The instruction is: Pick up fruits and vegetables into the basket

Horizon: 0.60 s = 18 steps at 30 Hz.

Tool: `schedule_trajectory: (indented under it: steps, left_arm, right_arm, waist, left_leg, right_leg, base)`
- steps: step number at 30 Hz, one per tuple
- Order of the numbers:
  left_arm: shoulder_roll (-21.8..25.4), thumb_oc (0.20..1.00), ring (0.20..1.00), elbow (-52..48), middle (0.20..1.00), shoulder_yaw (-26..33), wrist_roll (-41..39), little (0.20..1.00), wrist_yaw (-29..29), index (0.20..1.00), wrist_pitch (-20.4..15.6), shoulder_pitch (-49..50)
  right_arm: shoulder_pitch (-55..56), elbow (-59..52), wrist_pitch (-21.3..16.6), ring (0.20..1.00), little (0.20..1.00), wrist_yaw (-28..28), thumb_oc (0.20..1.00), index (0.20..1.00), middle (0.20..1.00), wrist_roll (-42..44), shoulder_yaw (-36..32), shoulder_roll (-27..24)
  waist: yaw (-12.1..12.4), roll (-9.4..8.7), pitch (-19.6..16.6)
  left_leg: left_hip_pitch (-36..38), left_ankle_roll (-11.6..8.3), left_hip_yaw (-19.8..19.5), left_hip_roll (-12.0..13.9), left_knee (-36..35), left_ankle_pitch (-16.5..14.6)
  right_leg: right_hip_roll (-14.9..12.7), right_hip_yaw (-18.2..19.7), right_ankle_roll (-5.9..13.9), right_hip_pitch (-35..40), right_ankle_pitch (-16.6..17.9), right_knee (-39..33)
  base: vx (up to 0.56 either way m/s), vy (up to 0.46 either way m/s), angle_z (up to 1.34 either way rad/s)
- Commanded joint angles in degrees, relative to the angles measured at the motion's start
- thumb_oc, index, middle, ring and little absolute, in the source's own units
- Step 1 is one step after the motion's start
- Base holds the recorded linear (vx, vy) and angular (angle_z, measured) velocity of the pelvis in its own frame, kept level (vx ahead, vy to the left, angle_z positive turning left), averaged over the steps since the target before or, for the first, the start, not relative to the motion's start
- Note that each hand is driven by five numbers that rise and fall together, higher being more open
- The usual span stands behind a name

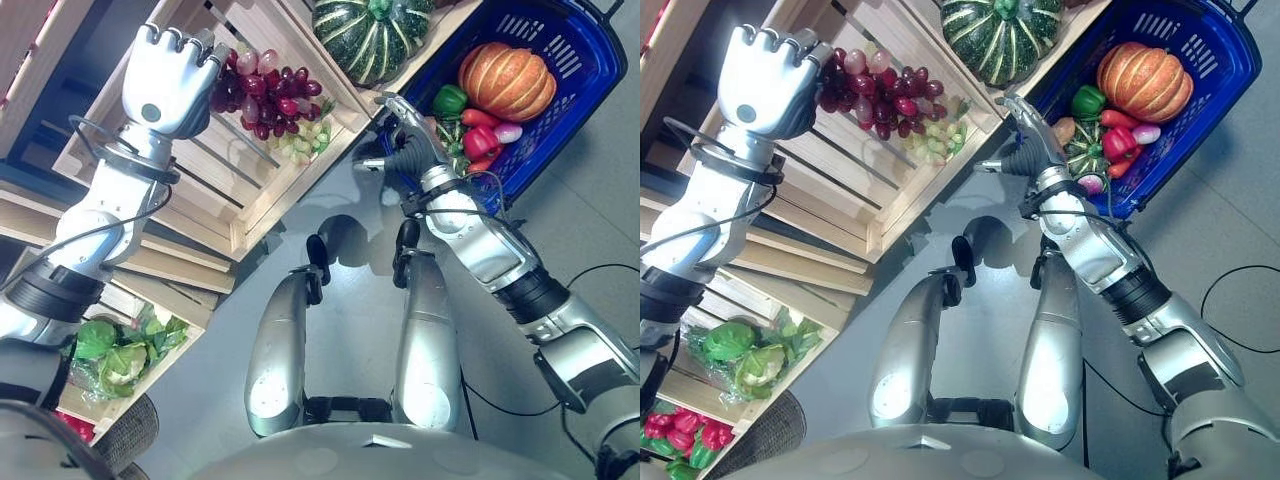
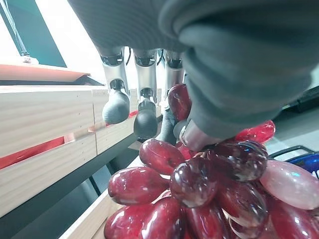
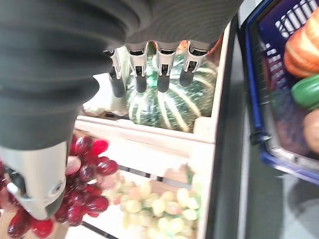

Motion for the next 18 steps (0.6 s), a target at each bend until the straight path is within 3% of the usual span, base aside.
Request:
schedule_trajectory:
  steps: [1, 18]
  left_arm:
    - [-2.6, 0.200, 0.200, -6.1, 0.200, 5.3, -2.0, 0.200, 0.6, 0.200, -0.2, -3.3]
    - [-8.3, 0.200, 0.200, -8.8, 0.200, 2.2, -6.1, 0.200, -4.4, 0.200, -3.6, -7.8]
  right_arm:
    - [-4.3, -2.1, -1.6, 1.000, 1.000, -3.9, 1.000, 1.000, 1.000, 0.4, 1.2, 2.1]
    - [-7.9, 0.2, -5.6, 1.000, 1.000, -5.1, 1.000, 1.000, 1.000, 1.8, 3.4, 8.6]
  waist:
    - [-0.1, 2.94, -2.2]
    - [1.2, 2.47, -2.2]
  left_leg:
    - [1.7, 0.82, 1.4, -1.9, -1.9, -1.4]
    - [2.5, 0.85, 0.9, -2.0, -2.5, -1.3]
  right_leg:
    - [0.3, -1.4, 4.48, 6.5, -3.7, -3.2]
    - [-0.4, -2.9, 4.94, 8.3, -3.2, -4.5]
  base:
    - [0.00, -0.007, 0.10]
    - [0.00, -0.013, 0.02]
